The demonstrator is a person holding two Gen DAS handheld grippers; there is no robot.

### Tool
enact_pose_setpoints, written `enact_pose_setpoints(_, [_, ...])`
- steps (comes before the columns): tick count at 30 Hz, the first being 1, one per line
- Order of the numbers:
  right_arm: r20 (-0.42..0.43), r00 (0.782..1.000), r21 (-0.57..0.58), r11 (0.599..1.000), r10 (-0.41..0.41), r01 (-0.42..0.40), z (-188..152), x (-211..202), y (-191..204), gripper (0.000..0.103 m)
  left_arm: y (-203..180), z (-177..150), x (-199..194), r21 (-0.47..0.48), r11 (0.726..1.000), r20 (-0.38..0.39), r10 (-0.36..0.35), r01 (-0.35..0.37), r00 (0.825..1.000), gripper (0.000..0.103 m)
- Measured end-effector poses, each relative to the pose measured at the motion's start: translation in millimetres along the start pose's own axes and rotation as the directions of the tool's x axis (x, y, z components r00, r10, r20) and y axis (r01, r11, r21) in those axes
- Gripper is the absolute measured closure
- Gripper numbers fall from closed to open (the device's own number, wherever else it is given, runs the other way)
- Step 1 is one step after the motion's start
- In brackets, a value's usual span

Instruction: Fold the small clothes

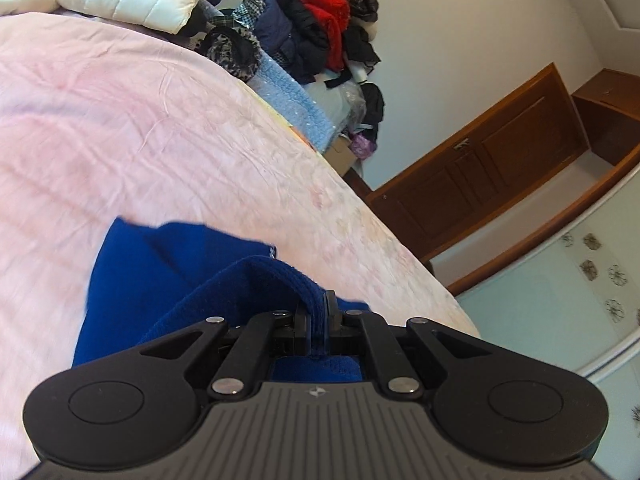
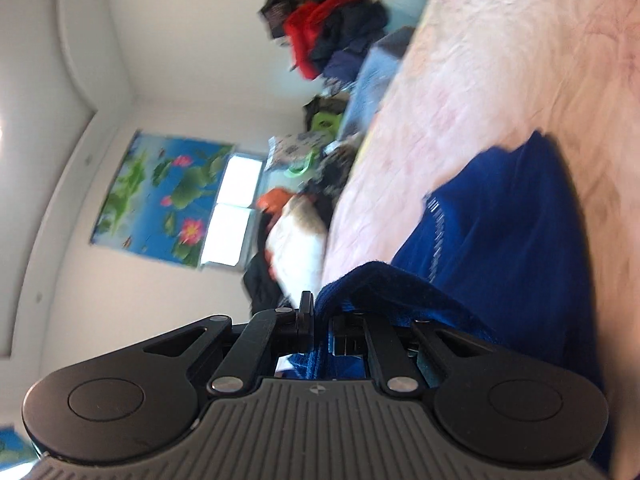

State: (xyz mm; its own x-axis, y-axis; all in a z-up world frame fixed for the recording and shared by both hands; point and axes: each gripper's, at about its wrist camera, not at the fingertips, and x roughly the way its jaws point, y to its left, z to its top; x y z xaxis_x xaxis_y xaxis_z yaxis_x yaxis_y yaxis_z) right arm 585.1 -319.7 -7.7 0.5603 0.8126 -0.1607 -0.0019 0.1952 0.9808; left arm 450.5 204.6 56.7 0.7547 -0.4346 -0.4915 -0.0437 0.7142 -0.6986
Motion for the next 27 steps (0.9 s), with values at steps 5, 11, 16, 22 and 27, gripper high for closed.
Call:
enact_pose_setpoints(5, [-0.003, 0.995, 0.16, 0.982, -0.098, 0.097, 23, 37, -56, 0.082, 27, 14, 58, -0.041, 0.993, -0.06, 0.11, -0.113, 0.992, 0.098])
enact_pose_setpoints(11, [0.027, 0.999, 0.154, 0.987, -0.042, 0.037, 33, 43, -66, 0.059, 49, 26, 76, -0.127, 0.989, -0.052, 0.068, -0.074, 0.996, 0.098])
enact_pose_setpoints(16, [0.032, 0.997, 0.086, 0.994, -0.069, 0.066, 46, 41, -54, 0.053, 46, 37, 77, -0.122, 0.989, -0.033, 0.073, -0.077, 0.997, 0.095])
enact_pose_setpoints(22, [0.03, 0.953, -0.289, 0.91, -0.302, 0.297, 44, 41, -3, 0.051, 40, 31, 70, -0.004, 0.993, -0.147, 0.119, -0.121, 0.982, 0.006])
enact_pose_setpoints(27, [-0.003, 0.871, -0.501, 0.755, -0.491, 0.423, 39, 70, 10, 0.051, 25, 25, 51, 0.138, 0.979, -0.047, 0.16, -0.153, 0.986, 0.006])
